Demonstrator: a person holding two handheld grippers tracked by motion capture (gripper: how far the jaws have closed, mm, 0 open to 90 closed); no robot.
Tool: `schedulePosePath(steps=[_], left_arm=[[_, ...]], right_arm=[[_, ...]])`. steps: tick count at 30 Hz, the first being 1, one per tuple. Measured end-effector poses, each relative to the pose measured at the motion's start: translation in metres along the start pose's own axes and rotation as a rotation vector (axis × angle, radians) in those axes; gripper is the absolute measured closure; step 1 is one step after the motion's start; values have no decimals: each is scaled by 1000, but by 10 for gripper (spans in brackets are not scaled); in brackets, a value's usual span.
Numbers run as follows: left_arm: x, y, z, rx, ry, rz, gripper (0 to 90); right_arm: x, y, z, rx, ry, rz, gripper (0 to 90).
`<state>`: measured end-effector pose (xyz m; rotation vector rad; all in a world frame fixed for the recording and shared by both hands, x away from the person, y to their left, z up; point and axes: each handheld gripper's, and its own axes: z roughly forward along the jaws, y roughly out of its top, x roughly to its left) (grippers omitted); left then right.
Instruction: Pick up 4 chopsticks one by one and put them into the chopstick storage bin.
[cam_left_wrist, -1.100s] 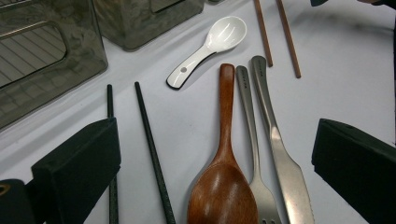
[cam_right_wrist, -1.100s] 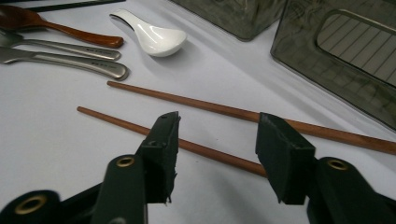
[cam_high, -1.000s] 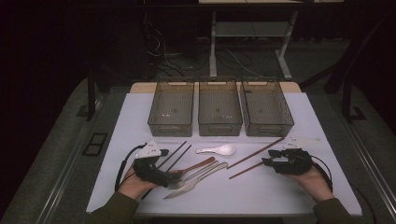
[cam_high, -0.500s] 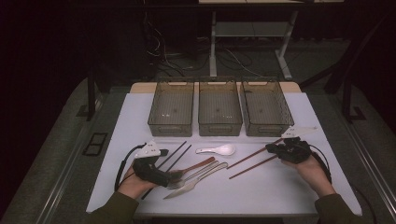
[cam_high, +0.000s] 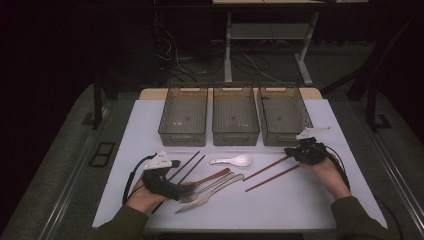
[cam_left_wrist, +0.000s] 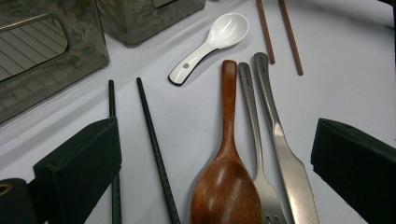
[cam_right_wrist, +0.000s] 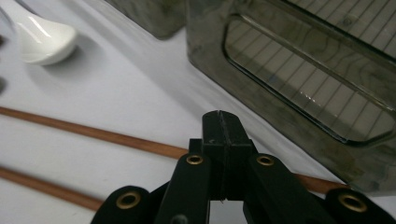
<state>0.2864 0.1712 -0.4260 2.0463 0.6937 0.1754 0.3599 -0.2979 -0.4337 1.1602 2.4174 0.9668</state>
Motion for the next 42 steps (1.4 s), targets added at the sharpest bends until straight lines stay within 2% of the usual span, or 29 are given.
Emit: schedulePosePath(steps=[10,42], left_arm=[[1,-1,0,1,-3,-2,8],[0,-1,1,10,-18,8,8]], right_arm=[[-9,-1,14,40,-20,9,891],[-9,-10,4,78,4,2,892]])
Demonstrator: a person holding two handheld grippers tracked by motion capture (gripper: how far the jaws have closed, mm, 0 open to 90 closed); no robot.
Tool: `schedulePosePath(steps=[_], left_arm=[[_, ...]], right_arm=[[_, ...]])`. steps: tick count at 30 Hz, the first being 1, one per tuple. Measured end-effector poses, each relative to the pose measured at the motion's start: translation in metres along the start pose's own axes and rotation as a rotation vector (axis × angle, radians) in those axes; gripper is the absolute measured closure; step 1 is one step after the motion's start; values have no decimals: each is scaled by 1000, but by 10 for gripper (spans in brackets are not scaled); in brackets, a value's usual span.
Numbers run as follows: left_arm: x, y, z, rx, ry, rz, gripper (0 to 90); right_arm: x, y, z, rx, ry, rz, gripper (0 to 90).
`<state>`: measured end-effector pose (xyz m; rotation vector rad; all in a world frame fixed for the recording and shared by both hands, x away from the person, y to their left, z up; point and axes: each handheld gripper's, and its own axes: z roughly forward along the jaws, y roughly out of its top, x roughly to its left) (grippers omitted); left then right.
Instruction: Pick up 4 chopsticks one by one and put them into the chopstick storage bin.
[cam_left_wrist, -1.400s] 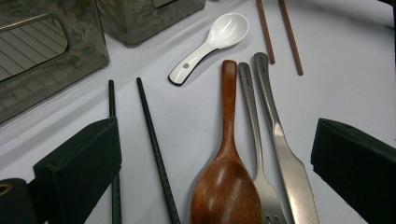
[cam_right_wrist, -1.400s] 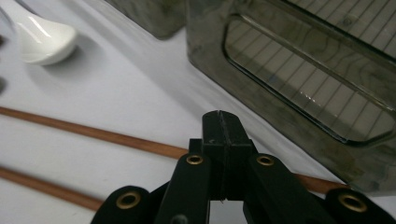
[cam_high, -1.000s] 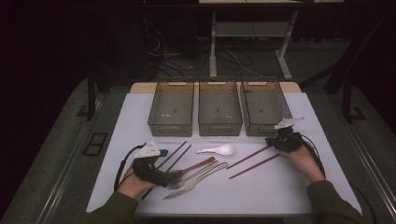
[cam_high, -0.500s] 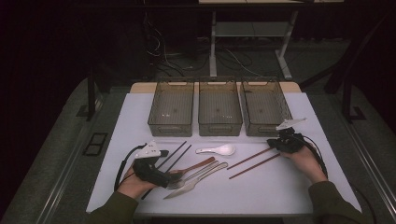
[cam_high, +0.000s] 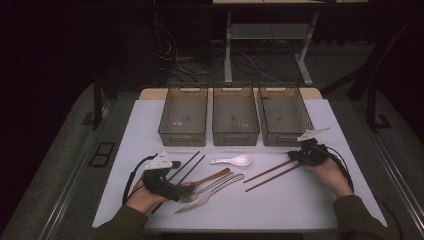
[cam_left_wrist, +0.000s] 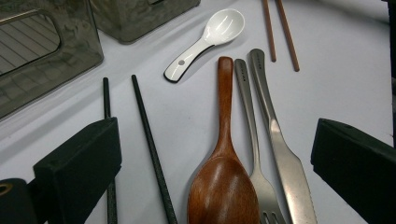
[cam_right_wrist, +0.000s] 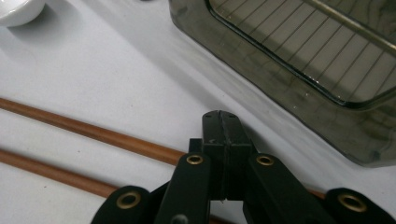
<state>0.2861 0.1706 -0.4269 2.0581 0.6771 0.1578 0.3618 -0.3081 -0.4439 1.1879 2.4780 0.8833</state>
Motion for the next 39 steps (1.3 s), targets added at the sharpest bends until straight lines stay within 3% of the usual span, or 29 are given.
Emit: schedulePosePath(steps=[21,39], left_arm=[[-1,0,1,3,-4,3,8],[-1,0,1,3,-7,3,8]], right_arm=[[5,-8,-9,33,8,-5,893],[13,-12,-17,74,21,-46,893]])
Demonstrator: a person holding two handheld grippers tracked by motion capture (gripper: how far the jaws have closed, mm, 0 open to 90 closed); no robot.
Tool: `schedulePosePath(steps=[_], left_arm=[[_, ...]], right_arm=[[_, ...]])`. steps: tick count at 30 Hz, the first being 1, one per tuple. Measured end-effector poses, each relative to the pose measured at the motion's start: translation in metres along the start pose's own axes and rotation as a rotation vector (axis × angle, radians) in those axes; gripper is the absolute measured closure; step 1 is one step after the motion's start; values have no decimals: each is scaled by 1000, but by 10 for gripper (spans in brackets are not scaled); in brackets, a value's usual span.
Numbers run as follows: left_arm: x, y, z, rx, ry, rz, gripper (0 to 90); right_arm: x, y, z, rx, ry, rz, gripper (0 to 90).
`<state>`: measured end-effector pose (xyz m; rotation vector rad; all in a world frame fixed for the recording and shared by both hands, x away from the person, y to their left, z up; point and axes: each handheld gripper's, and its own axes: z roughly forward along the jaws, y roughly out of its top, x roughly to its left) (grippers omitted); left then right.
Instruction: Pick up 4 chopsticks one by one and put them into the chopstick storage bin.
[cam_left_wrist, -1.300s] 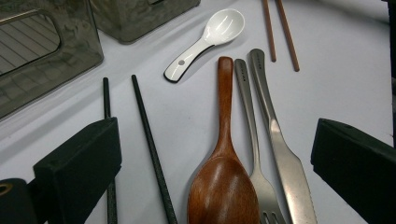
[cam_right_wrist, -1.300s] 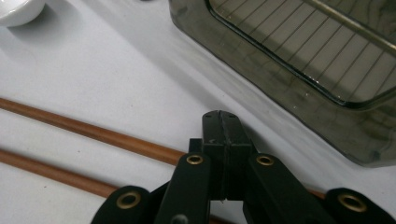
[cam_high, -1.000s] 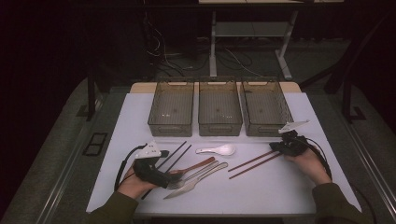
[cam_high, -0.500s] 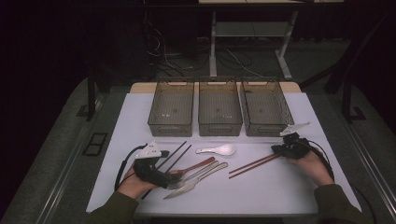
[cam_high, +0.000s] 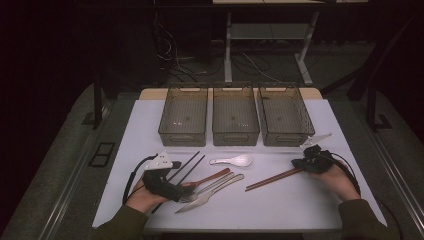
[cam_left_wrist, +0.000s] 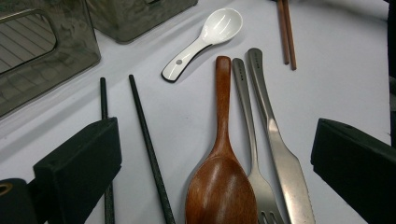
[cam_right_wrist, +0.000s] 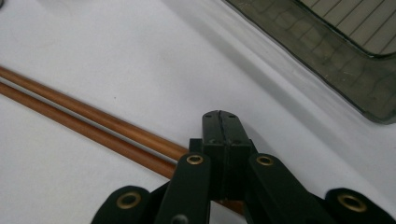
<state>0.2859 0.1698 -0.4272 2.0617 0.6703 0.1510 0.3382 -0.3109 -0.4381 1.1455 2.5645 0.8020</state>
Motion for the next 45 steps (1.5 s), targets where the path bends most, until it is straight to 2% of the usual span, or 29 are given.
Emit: schedulePosePath(steps=[25,30,31,33,34,35,37,41,45], left_arm=[[0,0,0,4,-2,4,8],[0,1,0,4,-2,7,8],[0,1,0,4,-2,7,8],[1,1,0,3,-2,7,8],[0,1,0,4,-3,6,8],[0,1,1,5,-3,7,8],[0,1,1,6,-3,9,8],[0,1,1,4,-4,14,8],[0,1,2,1,-5,4,8]], right_arm=[[13,-13,-10,19,21,-38,893],[12,-12,-12,-5,27,-30,888],[13,-10,-15,-33,45,-28,826],[17,-8,-17,-64,88,-57,762],[17,-8,-17,-64,88,-57,762],[24,-4,-16,-82,140,-77,697],[32,1,-12,-96,188,-121,645],[51,10,-4,-101,251,-190,590],[69,18,5,-88,302,-254,586]])
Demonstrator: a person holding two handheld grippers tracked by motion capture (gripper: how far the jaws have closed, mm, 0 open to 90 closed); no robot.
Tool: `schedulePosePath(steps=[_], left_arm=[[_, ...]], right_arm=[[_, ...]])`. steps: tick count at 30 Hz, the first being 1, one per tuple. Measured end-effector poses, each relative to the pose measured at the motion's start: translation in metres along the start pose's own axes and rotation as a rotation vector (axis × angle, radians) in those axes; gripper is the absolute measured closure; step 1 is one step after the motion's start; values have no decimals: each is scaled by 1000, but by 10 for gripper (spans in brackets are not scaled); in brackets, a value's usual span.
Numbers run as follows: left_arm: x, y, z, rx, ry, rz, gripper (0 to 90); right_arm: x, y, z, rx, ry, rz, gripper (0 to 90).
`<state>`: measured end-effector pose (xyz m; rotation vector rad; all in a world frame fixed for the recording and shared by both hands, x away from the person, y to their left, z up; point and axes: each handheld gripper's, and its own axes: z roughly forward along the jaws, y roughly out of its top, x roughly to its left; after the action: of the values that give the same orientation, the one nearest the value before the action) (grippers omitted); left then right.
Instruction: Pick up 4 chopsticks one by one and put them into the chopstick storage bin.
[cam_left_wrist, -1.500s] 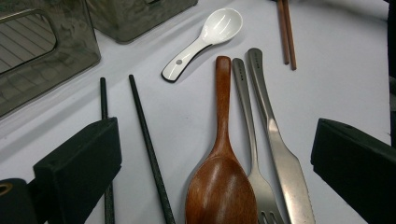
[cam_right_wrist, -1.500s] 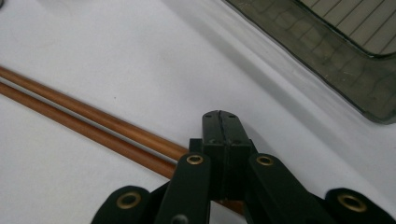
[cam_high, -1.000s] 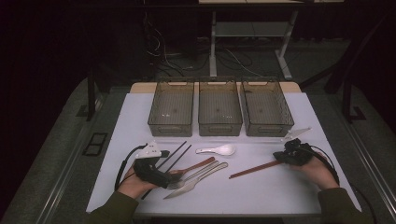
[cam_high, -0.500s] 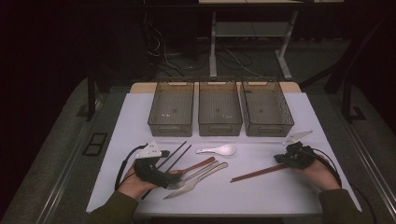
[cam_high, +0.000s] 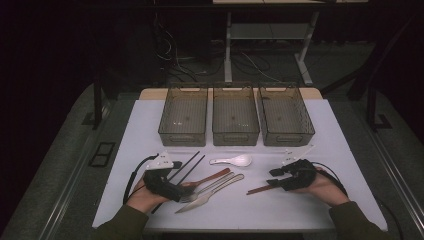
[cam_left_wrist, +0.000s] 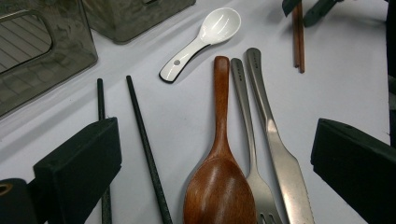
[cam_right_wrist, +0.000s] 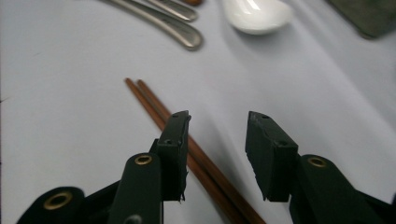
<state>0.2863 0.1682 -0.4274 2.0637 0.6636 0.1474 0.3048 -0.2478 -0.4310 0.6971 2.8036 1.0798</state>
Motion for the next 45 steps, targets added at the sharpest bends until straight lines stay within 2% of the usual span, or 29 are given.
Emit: schedulePosePath(steps=[2,3,6,8,11,12,17,21,22,25,29,33,34,35,41,43,45], left_arm=[[0,0,0,-1,0,0,8],[0,0,0,0,1,0,8],[0,0,0,-2,2,-2,8],[0,0,-1,-2,1,0,8],[0,0,-1,-1,2,-1,8],[0,0,-1,-1,2,-2,8],[0,0,-1,-1,2,-2,8],[0,0,-1,-1,2,-2,8],[0,0,-1,-1,3,-3,8],[0,0,-1,-1,2,-2,8],[0,0,-1,-1,1,-3,7],[0,0,-1,-1,2,-2,8],[0,0,-1,0,2,-2,8],[0,0,-1,-1,1,-2,8],[0,0,-1,0,1,-1,8],[0,0,-1,-1,1,-2,8],[0,0,-1,-1,-1,-2,8]], right_arm=[[2,2,3,1,12,-16,586],[5,4,8,17,23,-58,588],[8,6,12,31,29,-79,605],[9,5,17,58,32,-109,633],[9,4,17,64,35,-122,650],[10,4,17,60,43,-111,663],[9,3,17,64,42,-147,712],[8,3,16,63,47,-146,728],[9,3,16,65,50,-125,737],[9,3,15,65,54,-123,740],[9,3,15,73,52,-152,750],[11,3,14,83,66,-140,763],[9,2,15,79,69,-156,765],[11,2,14,81,70,-146,766],[11,2,14,84,73,-153,769],[11,1,14,77,77,-166,742],[11,1,12,78,79,-155,729]])
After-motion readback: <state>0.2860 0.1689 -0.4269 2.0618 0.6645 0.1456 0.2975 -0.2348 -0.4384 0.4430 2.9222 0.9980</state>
